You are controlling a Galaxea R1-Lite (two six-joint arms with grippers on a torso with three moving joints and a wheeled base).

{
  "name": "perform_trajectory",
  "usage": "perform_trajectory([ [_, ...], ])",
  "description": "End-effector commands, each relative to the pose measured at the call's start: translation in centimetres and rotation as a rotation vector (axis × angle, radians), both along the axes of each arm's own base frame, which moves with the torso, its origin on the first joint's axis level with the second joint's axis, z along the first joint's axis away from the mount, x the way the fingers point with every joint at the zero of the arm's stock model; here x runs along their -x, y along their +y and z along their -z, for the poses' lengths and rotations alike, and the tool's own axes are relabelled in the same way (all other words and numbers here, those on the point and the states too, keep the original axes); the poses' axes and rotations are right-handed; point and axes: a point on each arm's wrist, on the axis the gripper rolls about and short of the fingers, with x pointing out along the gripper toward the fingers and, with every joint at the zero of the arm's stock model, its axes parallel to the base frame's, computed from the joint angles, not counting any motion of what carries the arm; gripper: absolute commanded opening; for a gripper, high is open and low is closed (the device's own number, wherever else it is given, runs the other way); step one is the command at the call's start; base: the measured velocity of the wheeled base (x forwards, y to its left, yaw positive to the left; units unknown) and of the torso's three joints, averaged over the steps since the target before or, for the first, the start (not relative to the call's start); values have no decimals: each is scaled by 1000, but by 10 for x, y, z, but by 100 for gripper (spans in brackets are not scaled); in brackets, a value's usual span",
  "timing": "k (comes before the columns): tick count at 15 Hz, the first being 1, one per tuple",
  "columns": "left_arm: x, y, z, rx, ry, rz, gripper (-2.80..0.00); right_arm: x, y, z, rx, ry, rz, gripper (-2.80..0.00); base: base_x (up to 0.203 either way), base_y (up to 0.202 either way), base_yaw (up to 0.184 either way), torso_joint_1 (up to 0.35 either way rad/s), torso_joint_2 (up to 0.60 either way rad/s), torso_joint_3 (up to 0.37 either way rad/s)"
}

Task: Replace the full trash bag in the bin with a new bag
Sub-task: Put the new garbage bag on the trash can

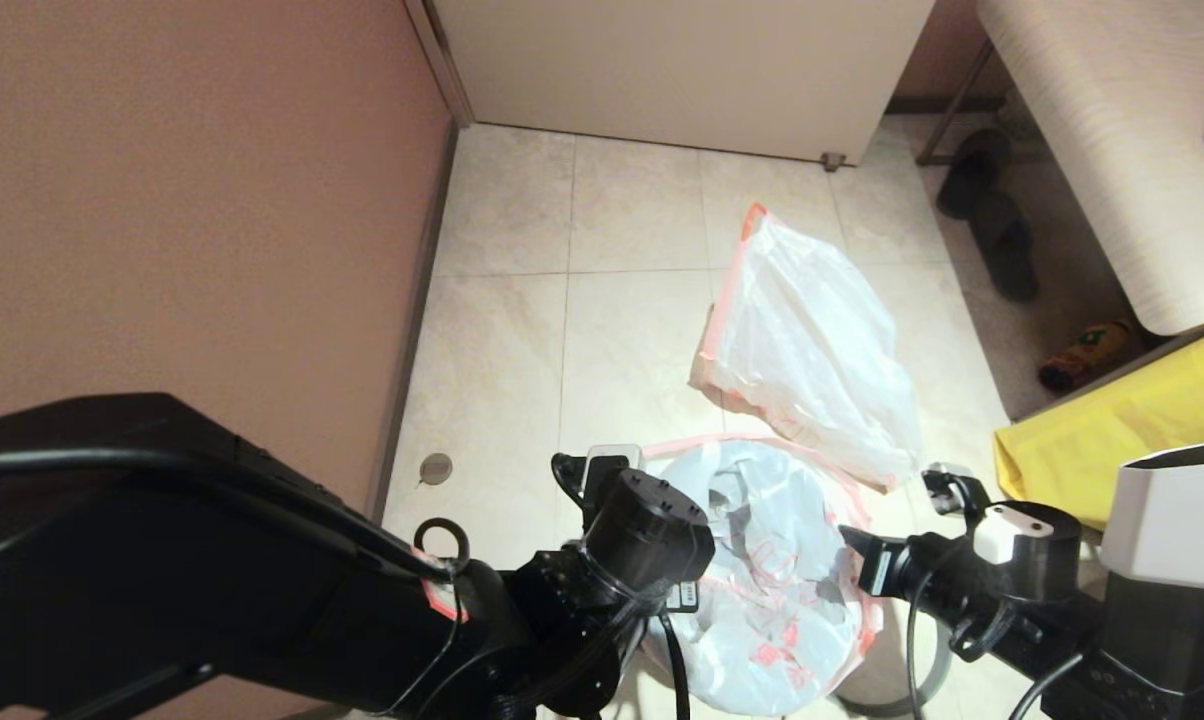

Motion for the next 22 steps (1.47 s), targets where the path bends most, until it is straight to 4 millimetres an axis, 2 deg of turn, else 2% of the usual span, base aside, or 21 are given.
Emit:
perform_trajectory([
  [1, 0, 3, -10, 30, -19, -6, -280, 0, 4, 1, -9, -24, -13, -280, 0, 0, 0, 0, 0, 0],
  [4, -1, 2, -5, 19, -6, -7, -280, -1, 4, -4, -13, -42, -10, -280, 0, 0, 0, 0, 0, 0],
  [6, -6, 1, 13, -9, 19, -14, -280, 0, 3, -12, -23, -69, -5, -280, 0, 0, 0, 0, 0, 0],
  [8, -12, -1, 30, -3, 21, -18, -280, -5, 3, -11, -24, -75, 0, -280, 0, 0, 0, 0, 0, 0],
  [11, -24, 5, 55, -7, 45, -31, -280, -21, 9, -16, -26, -107, -2, -280, 0, 0, 0, 0, 0, 0],
  [12, -35, 11, 64, -10, 51, -50, -280, -28, 11, -18, -17, -117, -5, -280, 0, 0, 0, 0, 0, 0],
  [15, -60, 23, 69, 37, 7, -29, -280, -48, 18, -31, 36, -128, -24, -280, 0, 0, 0, 0, 0, 0],
  [17, -66, 30, 72, 40, 12, -46, -280, -60, 24, -38, 55, -122, -36, -280, 0, 0, 0, 0, 0, 0],
  [22, -70, 40, 73, 100, -34, -50, -280, -68, 57, -47, 143, -132, -110, -280, 0, 0, 0, 0, 0, 0],
])
